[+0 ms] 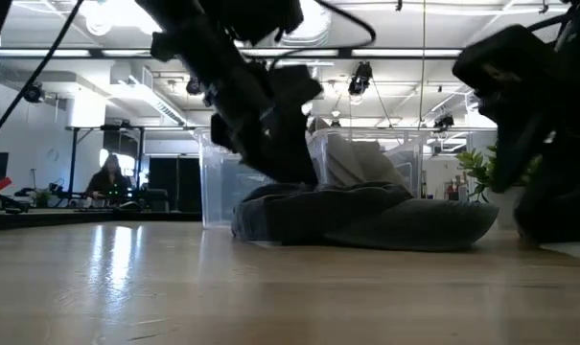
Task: Pick and place caps into container
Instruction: Put the left black cap into the left transparent container, then put the black cap into the left transparent container
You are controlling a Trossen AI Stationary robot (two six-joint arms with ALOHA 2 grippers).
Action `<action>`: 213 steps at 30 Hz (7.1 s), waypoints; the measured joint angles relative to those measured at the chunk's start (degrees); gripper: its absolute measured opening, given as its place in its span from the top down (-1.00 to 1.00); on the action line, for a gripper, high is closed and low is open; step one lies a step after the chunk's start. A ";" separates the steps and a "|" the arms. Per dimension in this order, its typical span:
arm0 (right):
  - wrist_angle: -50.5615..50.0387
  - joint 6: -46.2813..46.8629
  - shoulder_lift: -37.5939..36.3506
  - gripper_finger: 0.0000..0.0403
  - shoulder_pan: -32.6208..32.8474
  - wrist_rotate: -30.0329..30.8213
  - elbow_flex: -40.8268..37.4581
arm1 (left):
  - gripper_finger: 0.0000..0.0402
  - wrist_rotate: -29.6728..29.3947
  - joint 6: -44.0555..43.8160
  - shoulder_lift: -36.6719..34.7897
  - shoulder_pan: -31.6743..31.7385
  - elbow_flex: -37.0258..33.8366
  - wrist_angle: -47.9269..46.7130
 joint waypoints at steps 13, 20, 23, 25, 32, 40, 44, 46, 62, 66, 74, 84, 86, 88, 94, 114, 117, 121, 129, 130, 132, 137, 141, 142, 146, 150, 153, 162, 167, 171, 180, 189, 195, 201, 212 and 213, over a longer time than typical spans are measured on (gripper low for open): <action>6.37 2.04 0.09 0.21 -1.34 2.28 -3.97 | 0.10 6.90 -9.80 7.49 -4.00 1.18 0.81; 6.37 1.61 -0.24 0.21 0.13 2.22 -3.38 | 0.10 6.04 -16.03 7.99 -6.68 1.07 0.68; 7.53 0.40 1.25 0.21 -0.43 2.62 -3.44 | 0.10 5.90 -17.17 8.06 -7.47 0.99 1.82; 10.38 -1.39 2.94 0.21 -1.19 2.86 -3.90 | 0.10 6.15 -17.75 8.12 -7.66 0.94 3.02; 32.94 -10.91 10.31 0.21 -2.67 9.28 -5.55 | 0.10 6.84 -20.30 8.17 -8.13 0.90 3.73; 41.02 -20.45 9.09 0.39 -3.61 12.68 -4.21 | 0.10 7.13 -22.54 8.24 -11.74 1.50 3.56; 41.29 -23.80 7.77 0.61 -4.32 11.49 -3.04 | 0.10 3.27 -22.55 8.13 -12.69 4.07 1.34; 41.56 -26.71 6.12 0.78 -4.51 11.15 -2.29 | 0.10 -0.11 -22.47 7.02 -12.89 6.54 -2.25; 25.09 -56.76 -14.17 0.93 -10.40 18.23 14.11 | 0.10 -46.47 -11.99 -12.58 -26.80 29.04 -31.05; 22.23 -61.72 -13.46 0.93 -19.47 15.74 19.83 | 0.10 -59.51 -8.74 -18.23 -31.07 28.97 -30.86; 11.36 -62.27 2.75 0.93 -41.08 -6.01 33.62 | 0.10 -64.55 -7.88 -23.66 -33.06 25.73 -31.89; 5.83 -59.53 25.78 0.84 -48.93 -18.54 46.75 | 0.10 -60.16 -15.39 -24.08 -31.86 18.44 -32.16; 4.97 -58.60 28.02 0.78 -48.89 -18.91 48.95 | 0.10 -55.83 -19.27 -24.41 -31.43 15.86 -32.35; 3.23 -58.69 29.63 0.72 -48.73 -18.93 50.72 | 0.10 -52.74 -23.07 -24.79 -31.05 13.63 -32.27; -3.49 -65.66 25.78 0.41 -47.33 -17.10 54.16 | 0.10 -50.63 -28.43 -24.99 -30.61 8.77 -32.33; -41.70 -25.24 -12.79 0.08 -4.03 -5.23 26.18 | 0.10 -16.59 -10.12 -18.67 -17.64 -7.13 17.75; -34.68 -15.69 -12.87 0.10 -0.06 -3.87 17.02 | 0.10 -15.05 -10.86 -17.12 -17.07 -6.26 16.87; -28.68 -9.52 -9.57 0.14 -0.16 -2.42 7.91 | 0.10 -14.32 -12.71 -16.21 -17.16 -5.45 16.29; -17.03 -14.44 0.13 0.16 -5.03 2.26 1.48 | 0.10 -13.26 -19.51 -15.85 -19.35 -5.22 11.60; -12.17 -18.00 1.33 0.16 -5.76 1.53 1.06 | 0.10 -13.21 -20.46 -15.85 -19.70 -5.22 10.53; -1.75 -24.73 4.36 0.17 -7.16 -0.33 0.34 | 0.10 -12.93 -22.29 -15.85 -20.33 -5.27 8.67; 24.50 -35.65 13.59 0.17 -11.73 -10.46 0.73 | 0.10 -10.81 -26.09 -15.85 -20.96 -6.08 6.95; 40.28 -44.10 21.43 0.19 -14.84 -26.85 4.41 | 0.10 -9.15 -28.31 -15.83 -20.96 -6.84 6.99; 41.63 -44.60 22.55 0.19 -15.34 -29.26 5.62 | 0.10 -8.59 -28.52 -15.79 -20.96 -6.99 6.91; 42.65 -47.32 22.21 0.21 -15.87 -30.17 9.84 | 0.10 -7.85 -29.05 -15.79 -20.96 -7.70 6.99; 39.38 -48.72 16.07 0.21 -15.68 -27.50 11.67 | 0.10 -7.81 -27.88 -14.93 -20.81 -7.75 7.12; 27.54 -49.03 9.99 0.21 -15.35 -22.51 12.64 | 0.10 -6.55 -24.21 -13.54 -20.46 -7.76 8.17; -9.66 -25.16 -3.79 0.21 -7.00 -20.16 10.92 | 0.10 1.10 -18.29 -4.91 -17.20 -7.72 20.48; -9.86 -7.18 -7.29 0.21 3.09 -18.92 5.89 | 0.10 5.45 -18.19 0.18 -15.83 -7.72 25.41; -9.96 3.99 -7.64 0.21 9.90 -17.65 3.85 | 0.10 7.90 -18.20 3.68 -15.05 -6.66 26.22; 2.18 11.08 -3.87 0.21 16.37 -13.30 -0.13 | 0.10 18.46 -24.22 8.06 -15.81 -6.25 24.36; 15.13 10.92 1.16 0.21 15.70 -3.99 -3.36 | 0.10 18.61 -26.23 7.71 -18.67 -5.78 22.68; 24.70 10.78 5.44 0.21 15.66 -6.69 -4.40 | 0.10 18.23 -27.43 7.71 -18.67 -5.46 22.40; 33.21 10.23 10.89 0.21 15.69 -3.82 -4.24 | 0.10 18.01 -27.61 7.71 -18.64 -5.46 22.45; 41.72 4.34 14.78 0.21 13.55 7.63 -3.91 | 0.10 17.83 -28.97 7.63 -18.67 -5.53 21.30; 41.68 3.59 14.50 0.21 13.52 8.89 -3.91 | 0.10 17.83 -28.98 7.60 -18.67 -5.55 21.20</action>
